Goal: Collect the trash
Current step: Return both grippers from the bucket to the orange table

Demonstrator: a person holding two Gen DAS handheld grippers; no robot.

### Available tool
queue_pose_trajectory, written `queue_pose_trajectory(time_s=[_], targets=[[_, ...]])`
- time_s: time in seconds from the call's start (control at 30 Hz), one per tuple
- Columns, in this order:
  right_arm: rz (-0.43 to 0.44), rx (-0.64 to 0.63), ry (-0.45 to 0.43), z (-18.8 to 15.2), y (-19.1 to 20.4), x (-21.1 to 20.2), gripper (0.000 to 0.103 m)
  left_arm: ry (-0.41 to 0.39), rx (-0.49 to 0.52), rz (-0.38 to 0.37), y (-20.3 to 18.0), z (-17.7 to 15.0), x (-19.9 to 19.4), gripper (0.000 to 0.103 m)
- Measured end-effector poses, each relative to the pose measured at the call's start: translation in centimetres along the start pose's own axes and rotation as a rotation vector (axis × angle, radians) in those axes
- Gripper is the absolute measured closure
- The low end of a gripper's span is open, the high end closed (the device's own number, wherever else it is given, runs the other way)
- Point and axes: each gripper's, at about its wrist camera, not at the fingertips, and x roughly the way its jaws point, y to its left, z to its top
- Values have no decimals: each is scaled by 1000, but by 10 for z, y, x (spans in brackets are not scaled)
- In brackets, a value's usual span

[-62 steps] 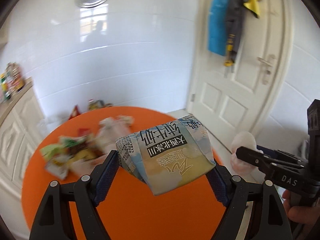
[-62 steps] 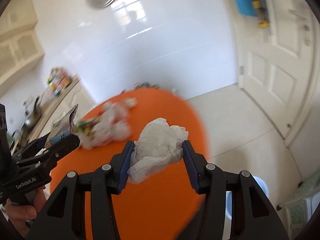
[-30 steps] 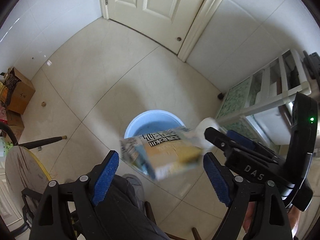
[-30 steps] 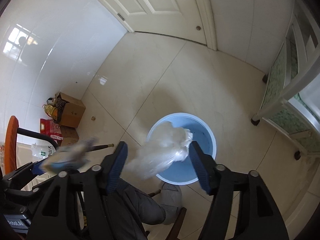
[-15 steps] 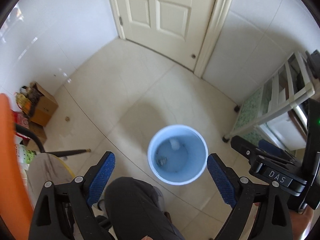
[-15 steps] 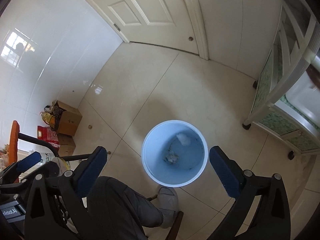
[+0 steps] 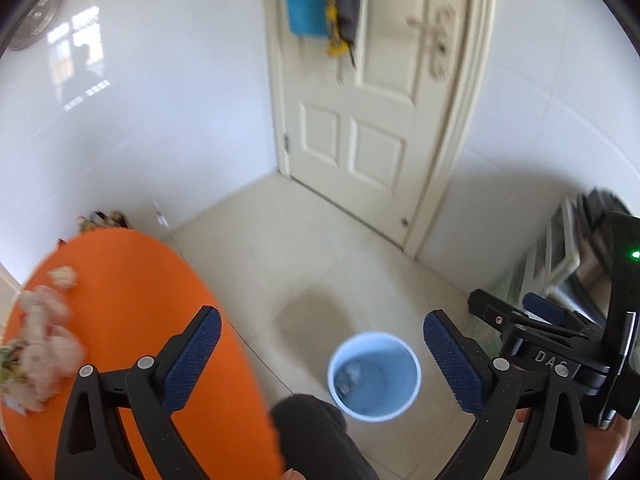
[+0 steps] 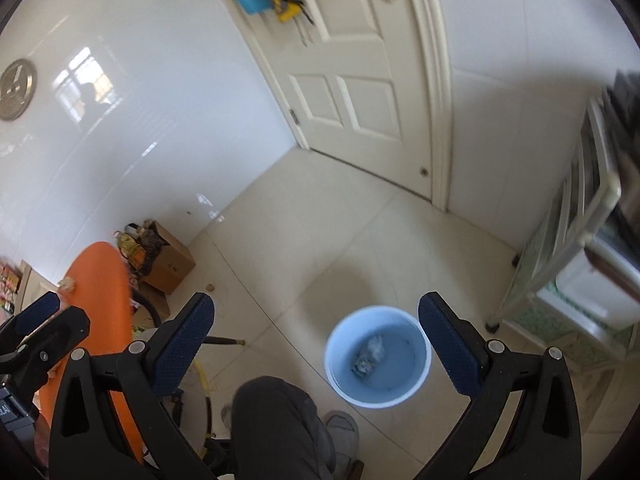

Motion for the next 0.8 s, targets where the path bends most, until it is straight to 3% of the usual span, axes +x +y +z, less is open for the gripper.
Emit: queue_pose_trajectory(time_s=[0.23,0.53,0.67,0.8], targets=[[92,-126,-105,10,84,-49,0,-169,-88,97,65,-40,-104,1],[239,-318,-168,1,198,-86,0,-323,-218,242,118,-128,-217,1],[298,-387,-177,-11,240,-94,0,-359,-269,320,132,-170,-254,1],[343,-457,-192,-24,279,-102,0,-375,-323,374,135,-181,-264,1]])
